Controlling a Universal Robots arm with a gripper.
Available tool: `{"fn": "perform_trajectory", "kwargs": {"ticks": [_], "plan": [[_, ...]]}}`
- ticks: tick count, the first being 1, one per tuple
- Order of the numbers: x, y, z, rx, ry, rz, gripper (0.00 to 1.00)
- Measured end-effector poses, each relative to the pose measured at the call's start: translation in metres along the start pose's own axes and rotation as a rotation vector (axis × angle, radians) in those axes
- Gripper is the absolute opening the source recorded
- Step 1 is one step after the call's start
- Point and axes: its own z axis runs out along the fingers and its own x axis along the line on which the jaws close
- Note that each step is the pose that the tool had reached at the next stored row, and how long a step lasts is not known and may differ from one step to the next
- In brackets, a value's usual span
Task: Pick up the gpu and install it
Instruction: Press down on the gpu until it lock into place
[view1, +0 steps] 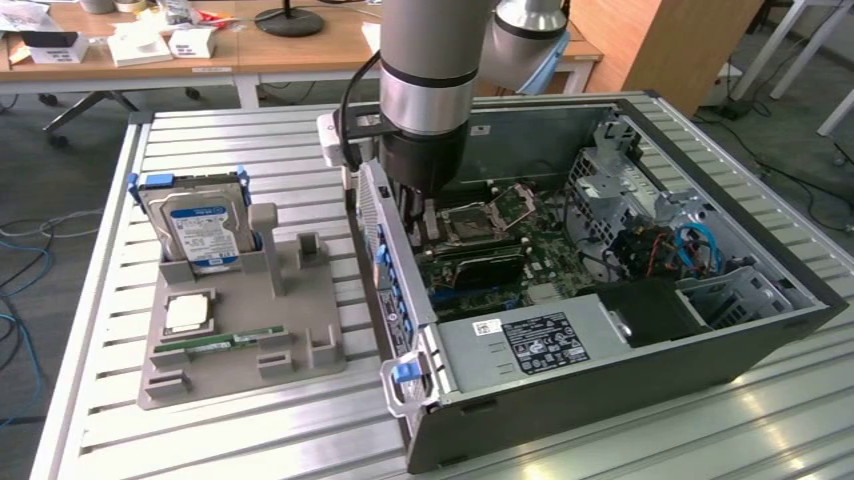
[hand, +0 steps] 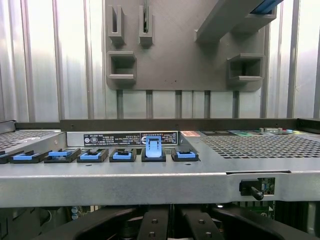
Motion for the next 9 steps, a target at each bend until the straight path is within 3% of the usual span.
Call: {"fn": "perform_trajectory", "kwargs": {"ticks": [9], "plan": [[0.0001,0.0009,0.0001,0.0001,0.0000,0.000,0.11]]}}
